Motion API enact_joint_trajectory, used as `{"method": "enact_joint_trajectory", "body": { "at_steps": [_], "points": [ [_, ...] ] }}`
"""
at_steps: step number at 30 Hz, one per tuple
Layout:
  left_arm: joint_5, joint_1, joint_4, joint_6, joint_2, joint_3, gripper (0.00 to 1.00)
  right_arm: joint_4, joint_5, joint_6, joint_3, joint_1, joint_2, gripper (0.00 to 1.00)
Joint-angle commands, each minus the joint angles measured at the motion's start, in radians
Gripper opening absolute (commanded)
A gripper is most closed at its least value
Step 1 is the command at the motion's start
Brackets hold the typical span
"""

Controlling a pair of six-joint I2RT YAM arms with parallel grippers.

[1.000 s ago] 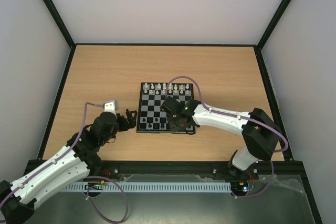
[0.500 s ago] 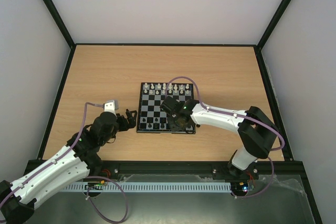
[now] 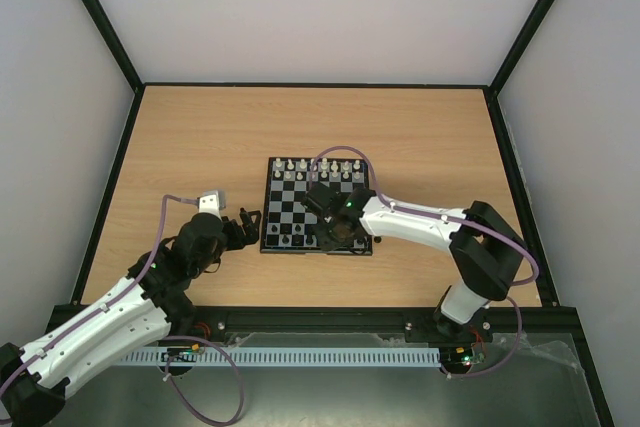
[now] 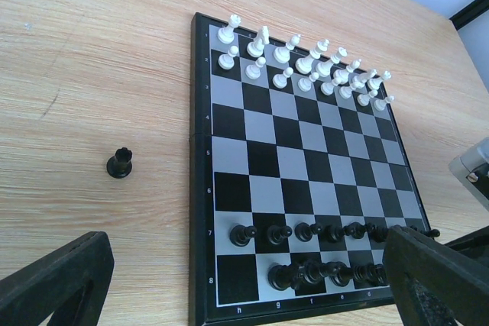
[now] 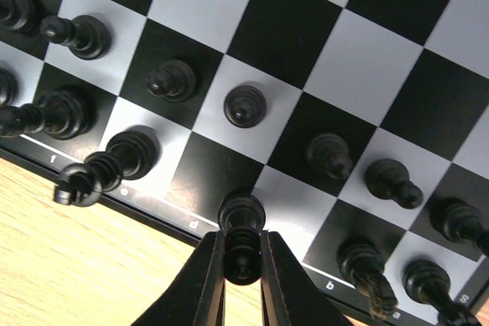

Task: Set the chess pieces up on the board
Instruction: Move the chess piece to the chessboard.

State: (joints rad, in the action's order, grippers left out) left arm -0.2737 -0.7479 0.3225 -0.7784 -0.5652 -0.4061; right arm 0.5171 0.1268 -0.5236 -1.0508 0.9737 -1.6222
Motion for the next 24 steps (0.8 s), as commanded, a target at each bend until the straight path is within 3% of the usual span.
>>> {"method": "enact_joint_trajectory", "body": {
  "at_steps": [1,14,18,24],
  "points": [
    [-0.02,-0.004,0.001,-0.004,-0.003,0.005,0.99,0.012,-0.013,0.014,-0.04,0.016,-0.033,0.12],
    [-0.022,-0.004,0.004,-0.004,-0.002,0.004,0.99,0.028,-0.001,0.019,-0.082,0.03,-0.074,0.14],
    [-0.022,-0.004,0.006,-0.004,-0.001,0.004,0.99,0.034,0.005,0.013,-0.081,0.031,-0.059,0.32],
    [-0.041,-0.004,0.013,-0.011,-0.021,-0.002,1.0,0.071,0.051,-0.003,-0.093,0.032,0.029,0.5]
  ]
}}
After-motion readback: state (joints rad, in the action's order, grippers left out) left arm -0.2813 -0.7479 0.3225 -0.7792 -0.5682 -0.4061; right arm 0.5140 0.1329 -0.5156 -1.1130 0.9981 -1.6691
